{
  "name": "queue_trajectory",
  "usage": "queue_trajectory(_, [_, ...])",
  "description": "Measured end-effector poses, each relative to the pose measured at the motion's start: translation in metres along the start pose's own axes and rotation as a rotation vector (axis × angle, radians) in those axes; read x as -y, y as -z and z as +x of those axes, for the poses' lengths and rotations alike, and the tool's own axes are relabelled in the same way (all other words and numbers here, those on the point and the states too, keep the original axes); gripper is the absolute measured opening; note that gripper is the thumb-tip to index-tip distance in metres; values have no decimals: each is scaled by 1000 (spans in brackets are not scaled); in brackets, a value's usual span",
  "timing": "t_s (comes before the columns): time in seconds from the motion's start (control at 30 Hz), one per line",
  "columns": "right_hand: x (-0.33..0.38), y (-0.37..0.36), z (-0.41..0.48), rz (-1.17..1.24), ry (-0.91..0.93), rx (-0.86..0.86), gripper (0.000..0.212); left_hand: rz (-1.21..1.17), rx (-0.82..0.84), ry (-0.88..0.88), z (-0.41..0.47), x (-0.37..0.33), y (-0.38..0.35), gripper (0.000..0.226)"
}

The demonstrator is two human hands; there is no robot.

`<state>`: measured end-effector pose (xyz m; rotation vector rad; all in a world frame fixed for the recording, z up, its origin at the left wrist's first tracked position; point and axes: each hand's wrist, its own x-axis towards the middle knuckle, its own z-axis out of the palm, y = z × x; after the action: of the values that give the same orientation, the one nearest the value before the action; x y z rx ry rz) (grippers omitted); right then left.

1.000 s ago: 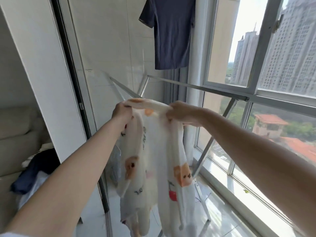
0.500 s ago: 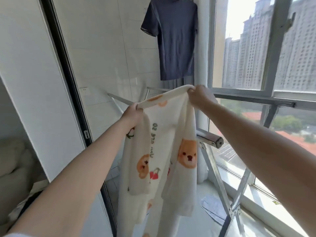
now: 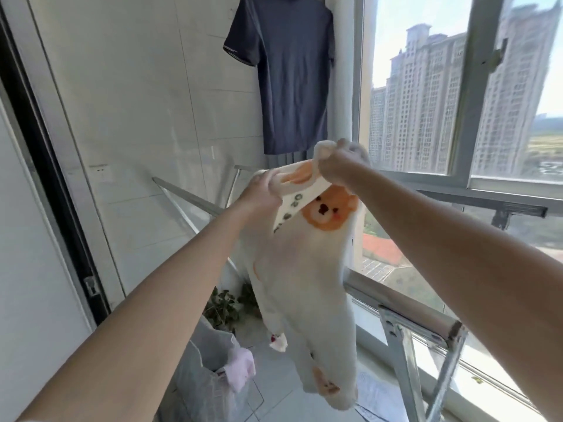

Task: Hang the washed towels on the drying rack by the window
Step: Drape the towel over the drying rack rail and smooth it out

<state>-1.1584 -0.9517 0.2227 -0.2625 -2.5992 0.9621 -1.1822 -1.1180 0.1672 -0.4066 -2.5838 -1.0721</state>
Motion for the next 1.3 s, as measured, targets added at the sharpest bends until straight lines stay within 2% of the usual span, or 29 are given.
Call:
queue_trajectory(0.07, [-3, -5, 12, -99, 80, 10, 78, 111, 32, -32, 17, 5, -4, 84])
queue_trajectory(0.2, [-19, -11, 42, -228, 235, -114, 101, 348, 74, -122, 47, 22, -16, 116])
queue_trajectory(0.3, [-35, -7, 67, -345, 183, -168, 104, 304, 106, -208, 70, 36, -19, 118])
queue_trajectory(0.4, [-51, -4, 87, -400, 98, -208, 107, 237, 145, -213, 96, 49, -22, 116])
queue_trajectory(0.47, [-55, -3, 95, -423, 48, -145, 112, 244, 205, -198, 111, 54, -26, 112])
queue_trajectory(0.57, [-52, -11, 99, -448, -99, 107, 110, 301, 355, -151, 132, 68, -29, 90])
queue_trajectory(0.67, [-39, -27, 94, -365, -221, 342, 90, 276, 568, -52, 143, 83, -28, 67])
queue_trajectory(0.77, [-20, -46, 87, -238, -187, 346, 68, 223, 645, -87, 144, 88, -27, 50])
queue_trajectory(0.87, [6, -70, 72, -216, -160, 488, 54, 177, 628, -172, 140, 88, -24, 39])
queue_trajectory(1.0, [36, -100, 50, -194, -136, 727, 69, 62, 539, -162, 131, 96, -15, 17])
queue_trajectory(1.07, [46, -116, 43, -213, -89, 724, 75, 7, 447, -133, 123, 110, -8, 12])
queue_trajectory(1.13, [53, -130, 38, -221, -56, 710, 72, -111, 346, -51, 116, 127, -2, 9])
queue_trajectory(1.2, [55, -140, 34, -215, -72, 719, 65, -184, 257, 34, 109, 140, 2, 11])
queue_trajectory(1.3, [54, -144, 29, -288, -44, 653, 41, -150, 154, 39, 95, 151, 5, 17])
